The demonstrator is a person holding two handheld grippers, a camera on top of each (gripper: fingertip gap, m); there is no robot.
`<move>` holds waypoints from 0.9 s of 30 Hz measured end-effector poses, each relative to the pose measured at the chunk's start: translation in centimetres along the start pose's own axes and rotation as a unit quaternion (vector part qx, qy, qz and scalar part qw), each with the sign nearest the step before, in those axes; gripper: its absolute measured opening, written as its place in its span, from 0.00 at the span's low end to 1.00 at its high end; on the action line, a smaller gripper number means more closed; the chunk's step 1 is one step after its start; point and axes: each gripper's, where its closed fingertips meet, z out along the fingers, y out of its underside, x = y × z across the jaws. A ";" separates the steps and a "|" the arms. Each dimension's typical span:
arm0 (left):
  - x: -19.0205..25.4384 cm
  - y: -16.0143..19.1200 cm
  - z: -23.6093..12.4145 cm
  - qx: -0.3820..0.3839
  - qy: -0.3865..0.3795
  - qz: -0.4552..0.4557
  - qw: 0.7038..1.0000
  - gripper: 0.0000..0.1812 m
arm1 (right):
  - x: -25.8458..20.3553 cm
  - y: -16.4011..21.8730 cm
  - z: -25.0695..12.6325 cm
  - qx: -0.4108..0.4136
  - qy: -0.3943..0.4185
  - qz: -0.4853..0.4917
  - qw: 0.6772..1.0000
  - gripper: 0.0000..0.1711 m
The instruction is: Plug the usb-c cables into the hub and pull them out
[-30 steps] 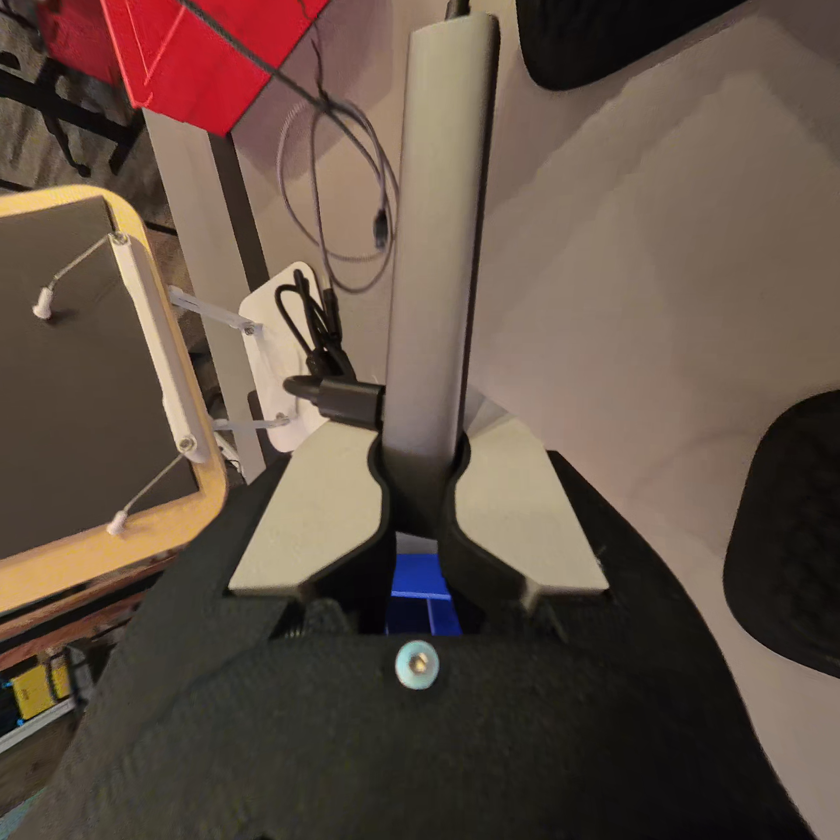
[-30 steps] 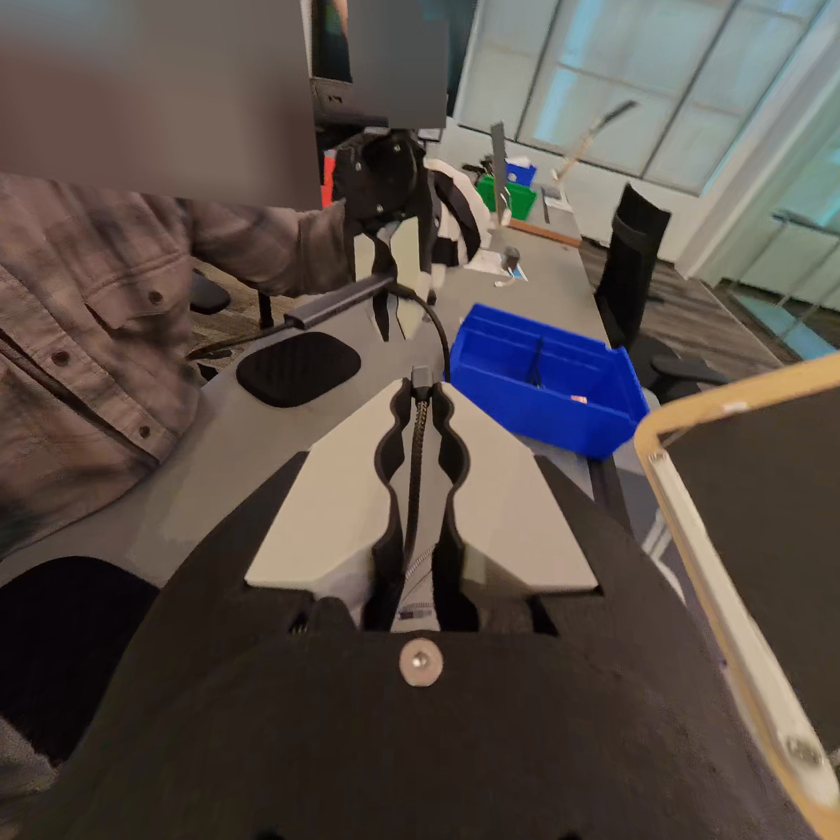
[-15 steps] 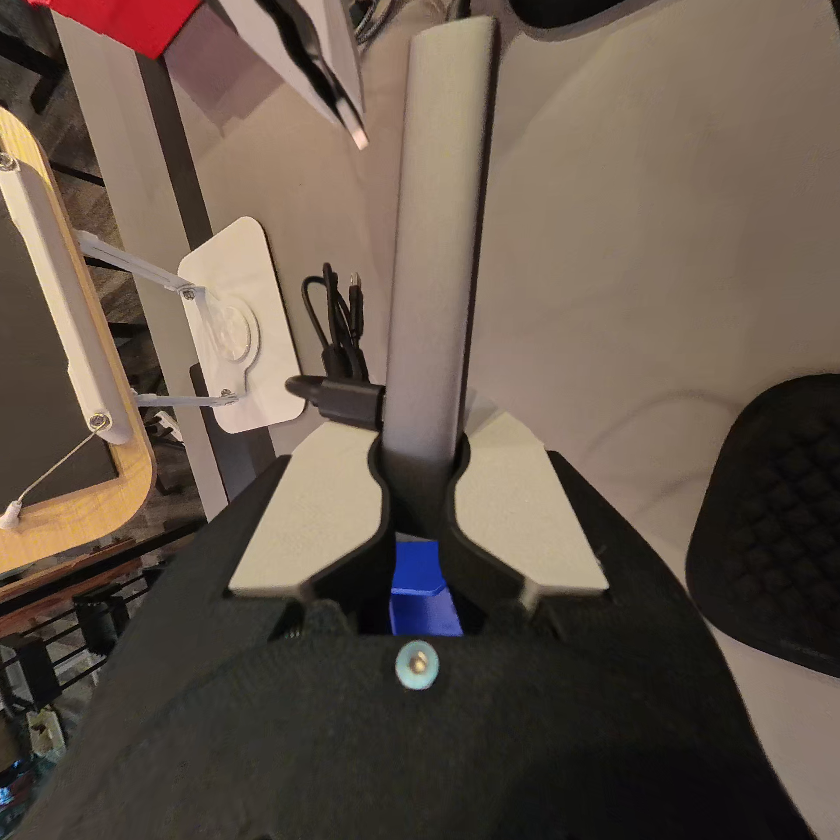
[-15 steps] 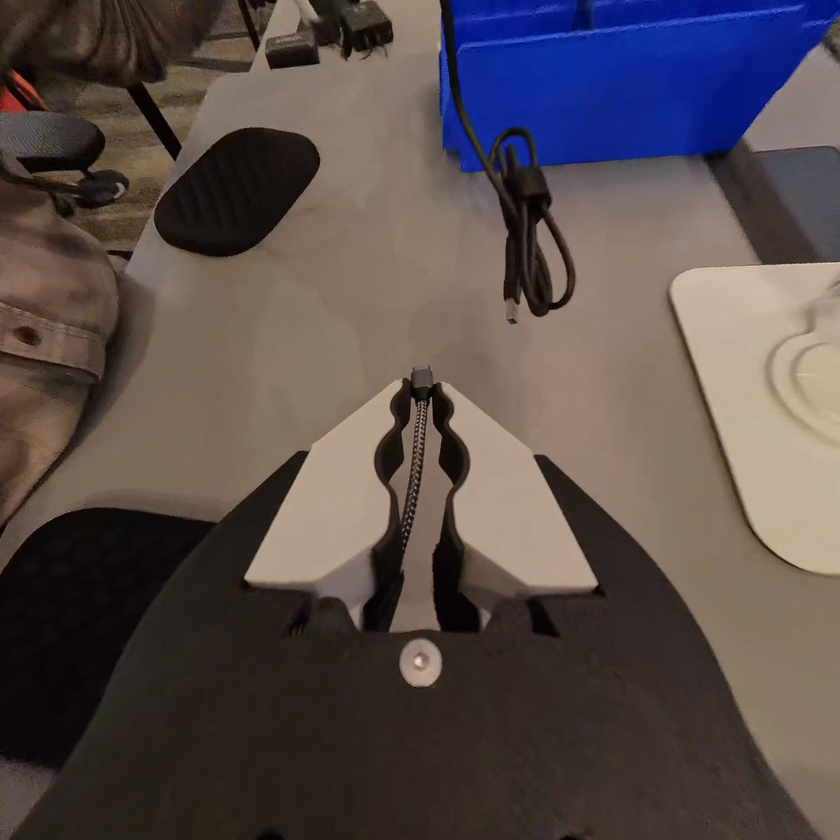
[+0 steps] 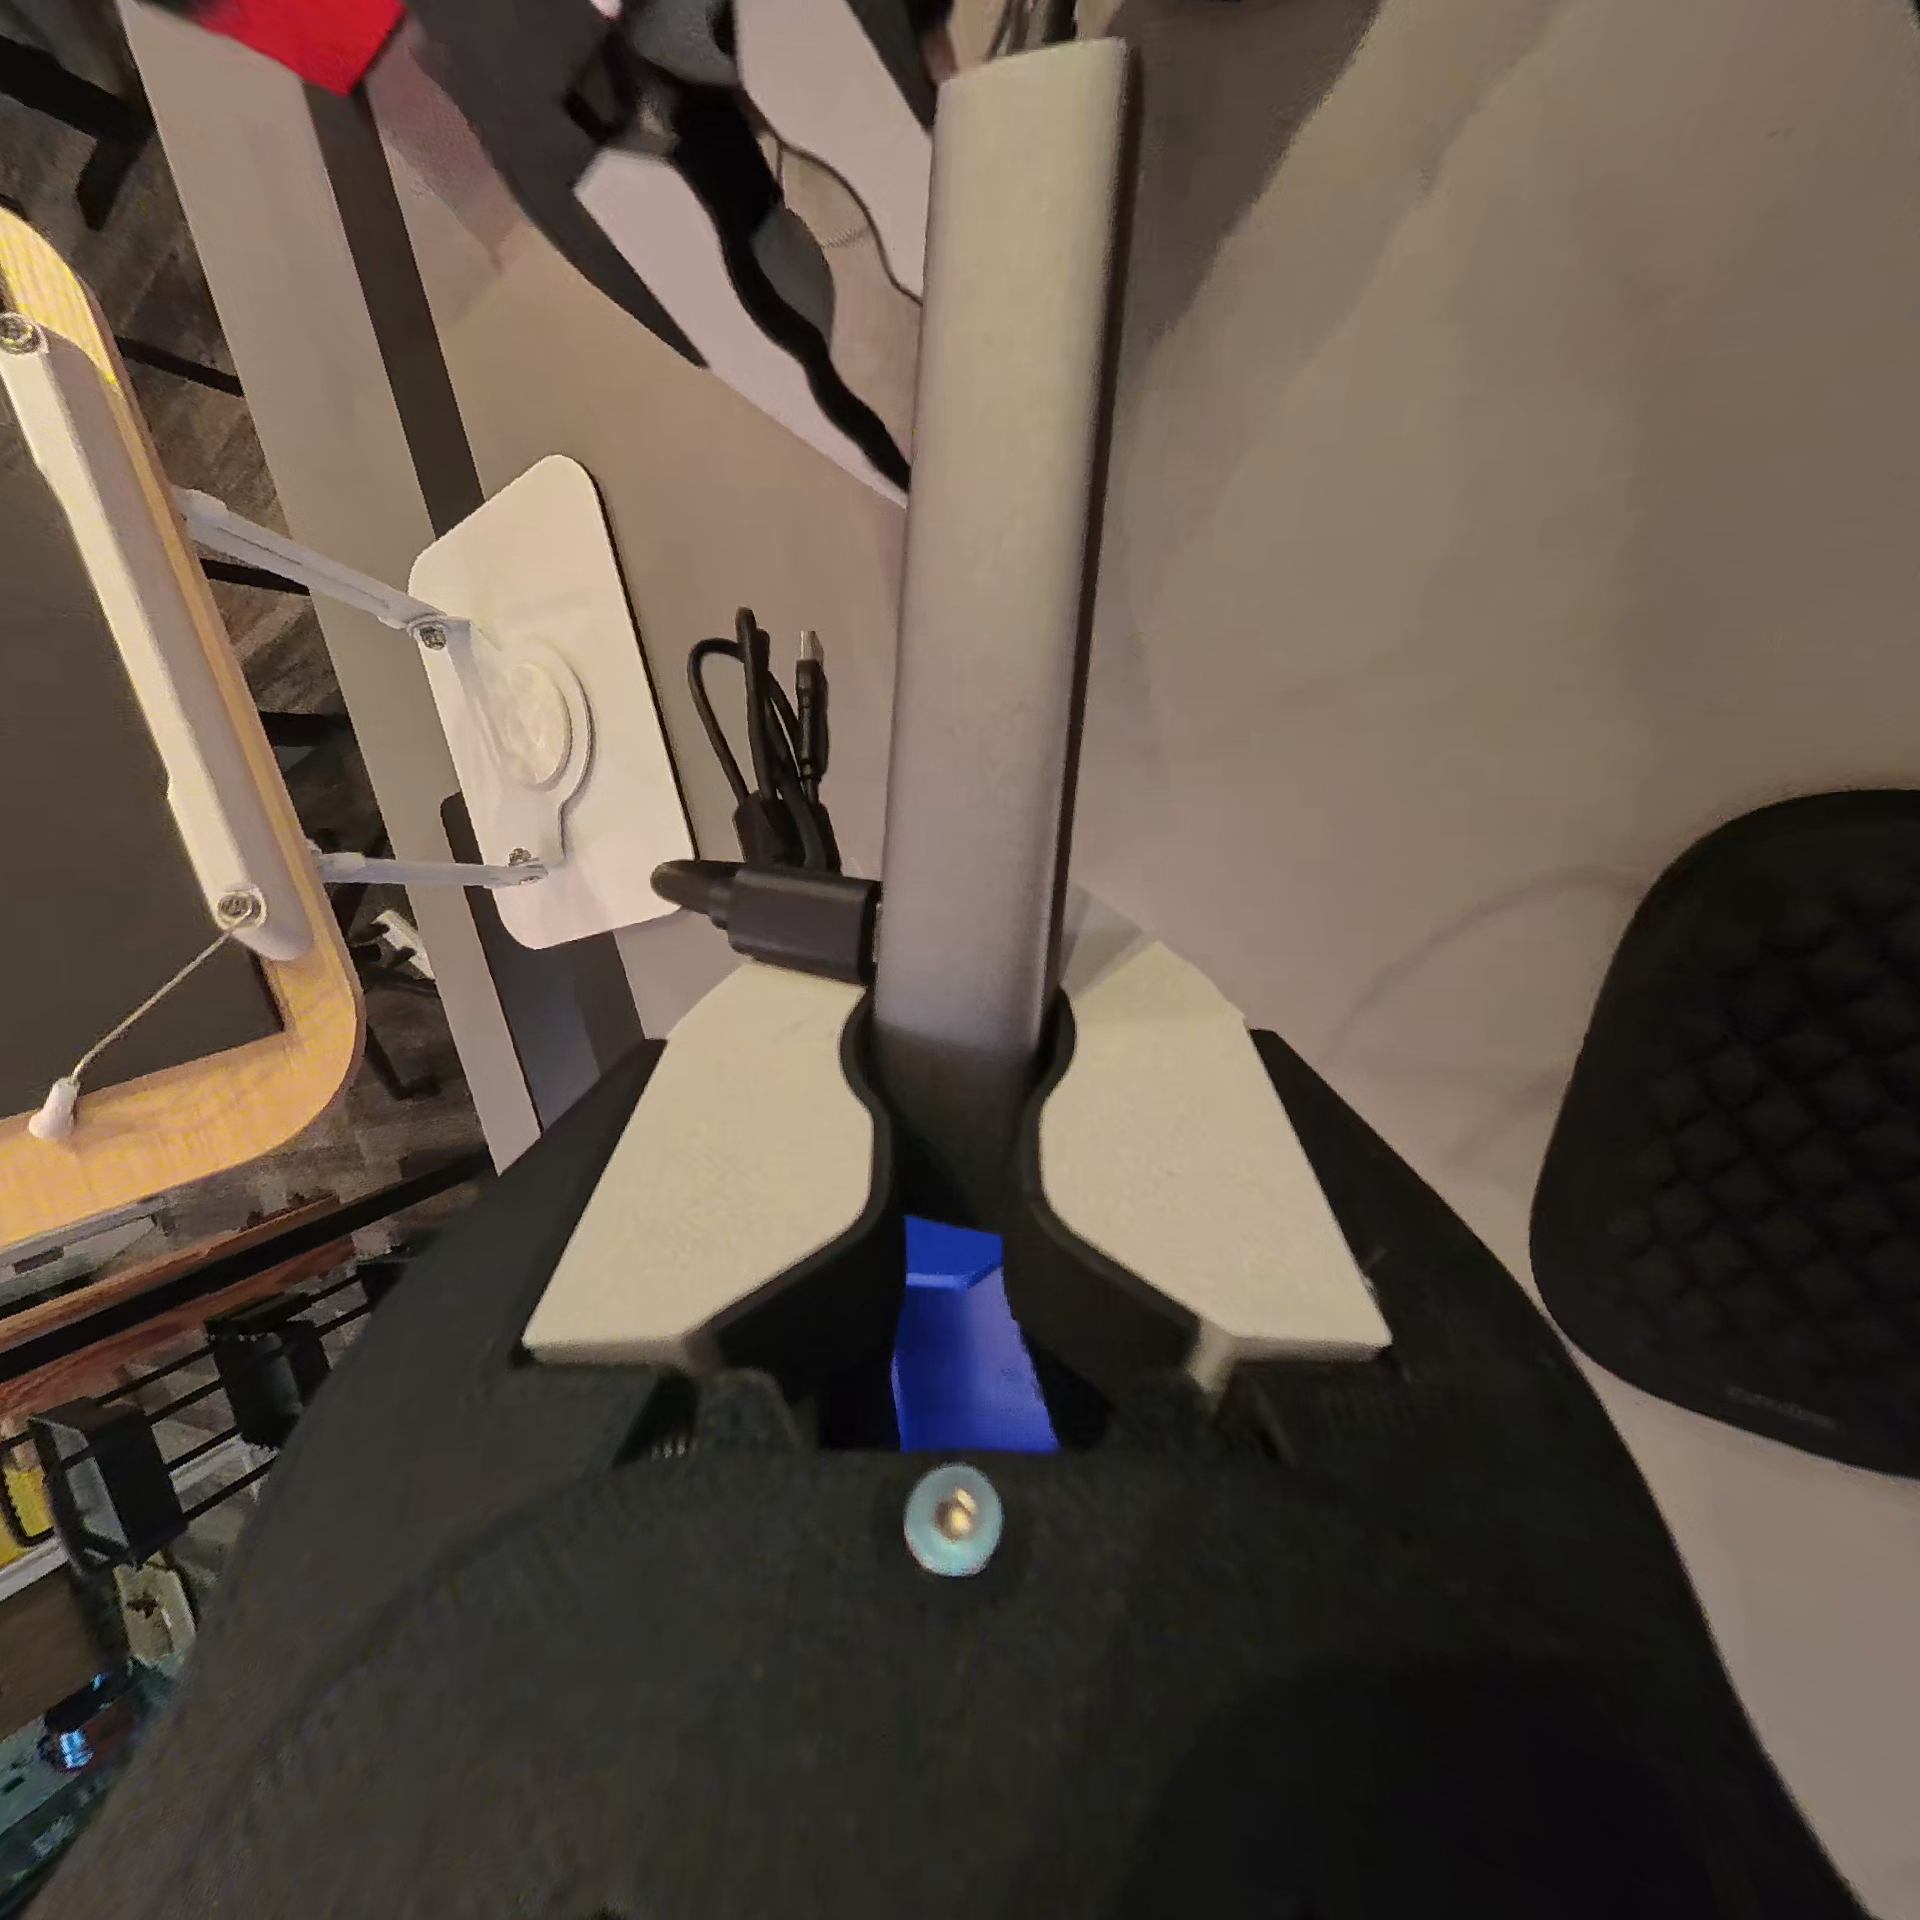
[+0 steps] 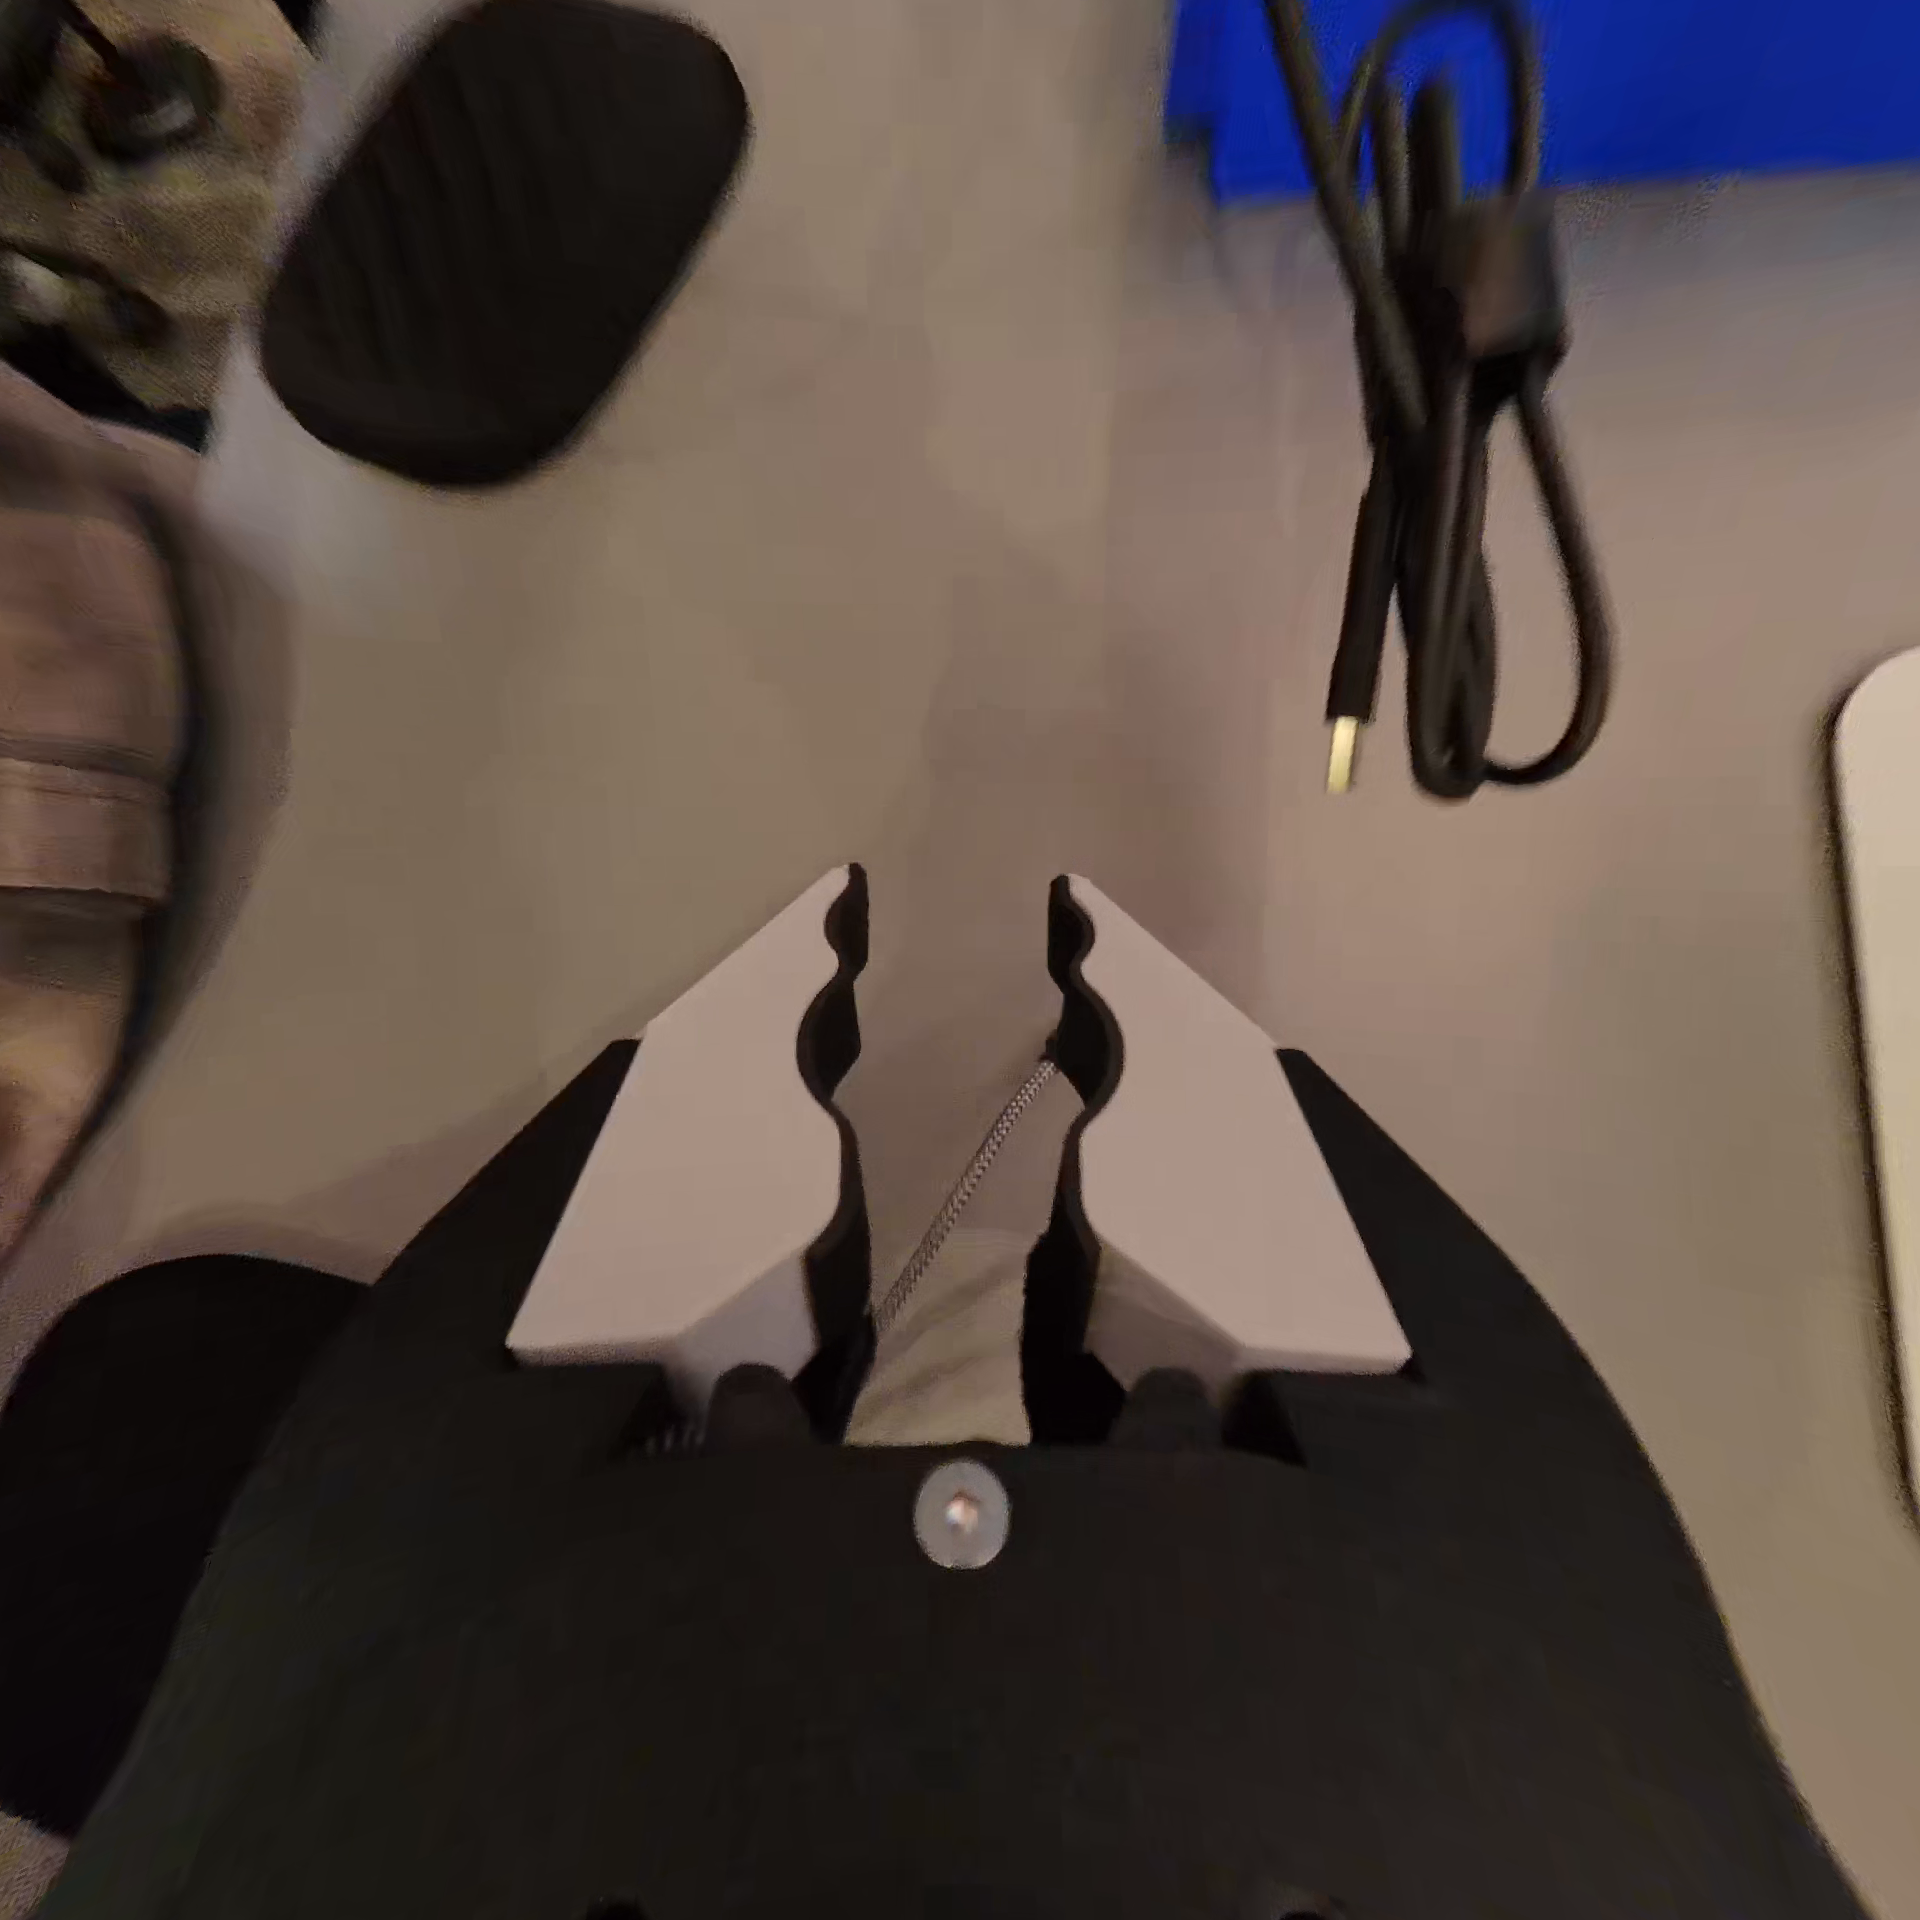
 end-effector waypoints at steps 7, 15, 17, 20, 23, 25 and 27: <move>1.0 -1.6 -1.1 0.009 0.024 0.040 0.999 0.11 | -4.2 -10.9 -8.4 0.235 -0.104 -0.106 0.961 0.19; 2.0 -6.3 -1.9 0.033 0.038 0.117 0.992 0.12 | -6.6 -15.4 -7.6 0.284 -0.204 -0.170 0.921 0.17; 2.3 -6.9 -2.1 0.042 0.045 0.125 0.990 0.11 | -7.5 -15.6 -7.7 0.304 -0.238 -0.166 0.907 0.08; 2.8 -7.8 -2.2 0.057 0.055 0.134 0.988 0.12 | -8.3 -15.3 -8.1 0.321 -0.264 -0.163 0.894 0.00; 2.5 -8.0 -2.0 0.063 0.049 0.133 0.988 0.12 | -8.3 -15.1 -8.4 0.328 -0.249 -0.165 0.897 0.00; 1.4 -7.9 -2.0 0.065 0.027 0.119 0.990 0.13 | -7.8 -15.2 -8.8 0.336 -0.228 -0.150 0.902 0.00; -0.5 -7.4 -2.0 0.053 -0.020 0.101 0.993 0.19 | -7.0 -15.0 -9.1 0.335 -0.195 -0.141 0.911 0.00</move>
